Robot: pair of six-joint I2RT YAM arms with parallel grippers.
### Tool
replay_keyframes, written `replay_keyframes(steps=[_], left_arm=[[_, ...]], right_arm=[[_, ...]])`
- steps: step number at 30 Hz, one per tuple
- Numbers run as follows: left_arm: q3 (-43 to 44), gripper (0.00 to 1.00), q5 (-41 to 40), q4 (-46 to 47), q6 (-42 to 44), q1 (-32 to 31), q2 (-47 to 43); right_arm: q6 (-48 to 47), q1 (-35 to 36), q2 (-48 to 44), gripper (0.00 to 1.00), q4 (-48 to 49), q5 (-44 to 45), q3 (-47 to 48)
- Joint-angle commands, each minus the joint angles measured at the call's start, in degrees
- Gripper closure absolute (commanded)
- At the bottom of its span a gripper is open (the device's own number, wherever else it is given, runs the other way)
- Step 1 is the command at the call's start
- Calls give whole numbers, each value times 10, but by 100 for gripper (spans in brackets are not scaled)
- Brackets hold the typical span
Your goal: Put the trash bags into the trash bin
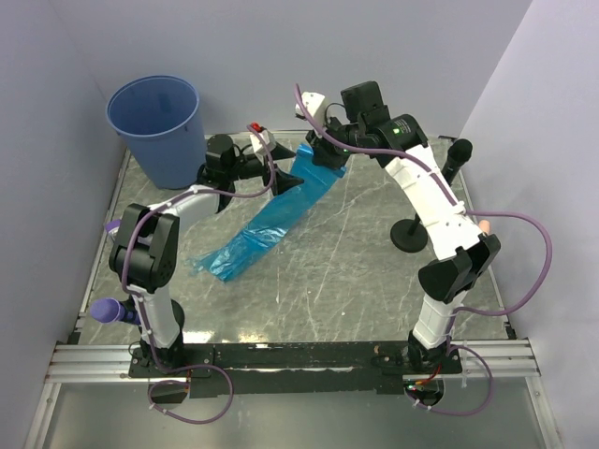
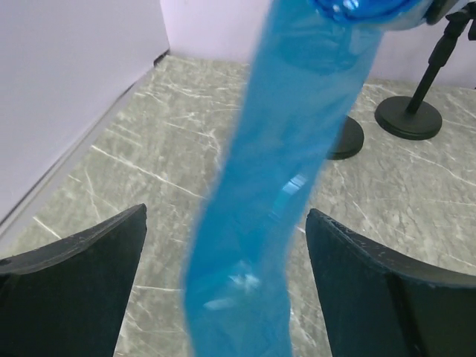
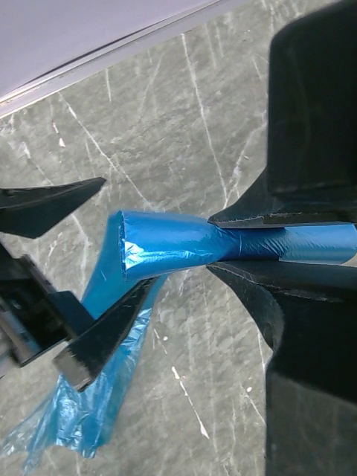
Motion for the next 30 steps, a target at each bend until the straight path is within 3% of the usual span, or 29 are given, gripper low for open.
replay_keyframes(steps=[1, 7, 11, 13, 16, 18, 21, 23, 30], left_arm=[[34, 10, 33, 51, -26, -1, 9], [59, 10, 71, 77, -62, -13, 39], [70, 20, 118, 92, -112, -23, 51], [64, 31, 131, 111, -140, -30, 54], [64, 62, 139, 172, -225, -36, 66], [42, 71, 122, 253, -292, -37, 70], [25, 93, 107, 253, -304, -37, 66], [13, 97, 102, 248, -297, -36, 59], [-4, 94, 100, 222, -295, -37, 50]], right_arm=[[5, -3, -13, 100, -5, 17, 11], [1, -3, -19, 100, -10, 26, 15], [-2, -3, -24, 100, -6, 40, 6], [-2, -3, -25, 100, 0, 46, -1], [5, -4, -23, 100, 7, 54, -4], [7, -4, -16, 100, 5, 56, 3], [12, -4, -16, 100, 12, 68, 0], [15, -5, -16, 100, 16, 76, -4], [55, -20, -14, 100, 33, 93, -7]])
